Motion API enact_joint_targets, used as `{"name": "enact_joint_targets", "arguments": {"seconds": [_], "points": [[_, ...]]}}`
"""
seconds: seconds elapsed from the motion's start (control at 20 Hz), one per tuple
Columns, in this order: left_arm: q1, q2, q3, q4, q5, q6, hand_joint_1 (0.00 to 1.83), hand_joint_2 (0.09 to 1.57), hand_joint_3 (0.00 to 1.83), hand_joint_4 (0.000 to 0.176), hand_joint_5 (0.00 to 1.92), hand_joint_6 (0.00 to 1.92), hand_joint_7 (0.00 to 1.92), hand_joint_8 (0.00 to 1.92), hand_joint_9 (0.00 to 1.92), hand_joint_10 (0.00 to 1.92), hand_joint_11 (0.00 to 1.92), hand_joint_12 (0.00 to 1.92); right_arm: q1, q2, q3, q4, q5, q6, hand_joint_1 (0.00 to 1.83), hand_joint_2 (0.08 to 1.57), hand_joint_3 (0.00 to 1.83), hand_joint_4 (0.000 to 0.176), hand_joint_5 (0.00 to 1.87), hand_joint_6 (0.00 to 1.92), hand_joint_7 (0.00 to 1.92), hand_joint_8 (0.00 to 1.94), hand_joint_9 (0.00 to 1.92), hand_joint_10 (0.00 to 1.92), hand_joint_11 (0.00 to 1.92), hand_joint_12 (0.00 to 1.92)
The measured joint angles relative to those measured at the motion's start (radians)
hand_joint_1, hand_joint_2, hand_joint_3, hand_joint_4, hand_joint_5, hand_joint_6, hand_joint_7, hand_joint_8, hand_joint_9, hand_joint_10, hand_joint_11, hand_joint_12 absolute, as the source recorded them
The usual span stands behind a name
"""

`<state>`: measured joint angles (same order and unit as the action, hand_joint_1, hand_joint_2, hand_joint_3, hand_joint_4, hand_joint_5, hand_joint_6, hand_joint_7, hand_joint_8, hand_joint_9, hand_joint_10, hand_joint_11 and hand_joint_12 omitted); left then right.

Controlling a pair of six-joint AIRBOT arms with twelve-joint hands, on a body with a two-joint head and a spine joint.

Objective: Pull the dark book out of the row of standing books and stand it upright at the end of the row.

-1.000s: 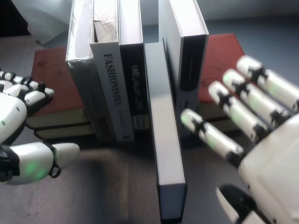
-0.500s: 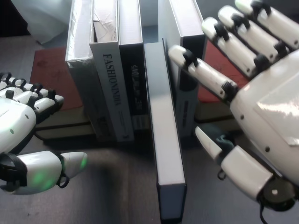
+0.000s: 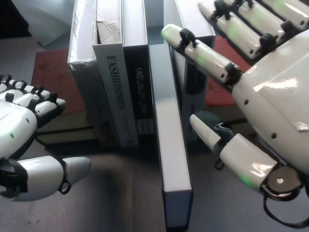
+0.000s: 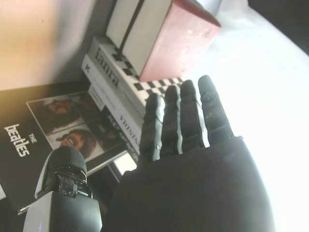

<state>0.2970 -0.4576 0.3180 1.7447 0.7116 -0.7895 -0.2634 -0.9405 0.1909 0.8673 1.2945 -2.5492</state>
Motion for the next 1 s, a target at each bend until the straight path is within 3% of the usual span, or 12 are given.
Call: {"name": "enact_joint_targets", "arguments": {"seconds": [0.3, 0.55, 0.7, 1.0], "points": [[0.0, 0.0, 0.0, 0.001, -0.001, -0.001, 0.0, 1.18, 0.0, 0.0, 0.15, 0.01, 0.11, 0.01, 0.08, 0.0, 0.01, 0.11, 0.025, 0.028, 0.053, -0.085, -0.05, 0.144, 0.0, 1.36, 0.0, 0.0, 0.0, 0.0, 0.0, 0.0, 0.0, 0.0, 0.0, 0.0], [-0.001, 0.0, 0.0, 0.006, -0.002, -0.002, 0.0, 1.18, 0.0, 0.0, 0.15, 0.0, 0.11, 0.0, 0.08, 0.0, 0.0, 0.12, 0.051, 0.028, 0.08, -0.081, -0.111, 0.205, 0.0, 1.36, 0.0, 0.0, 0.0, 0.0, 0.0, 0.0, 0.0, 0.0, 0.0, 0.0], [-0.001, 0.0, 0.0, 0.013, -0.003, -0.002, 0.0, 1.18, 0.0, 0.0, 0.13, 0.0, 0.1, 0.0, 0.07, 0.0, 0.0, 0.12, 0.056, 0.055, 0.106, -0.113, -0.149, 0.317, 0.0, 1.36, 0.0, 0.0, 0.01, 0.0, 0.0, 0.0, 0.0, 0.0, 0.0, 0.0], [-0.001, 0.0, 0.0, 0.021, -0.013, -0.002, 0.0, 1.18, 0.0, 0.0, 0.14, 0.0, 0.1, 0.0, 0.07, 0.0, 0.0, 0.12, 0.068, 0.061, 0.143, -0.121, -0.275, 0.364, 0.0, 1.36, 0.0, 0.0, 0.01, 0.0, 0.0, 0.0, 0.0, 0.0, 0.0, 0.0]]}}
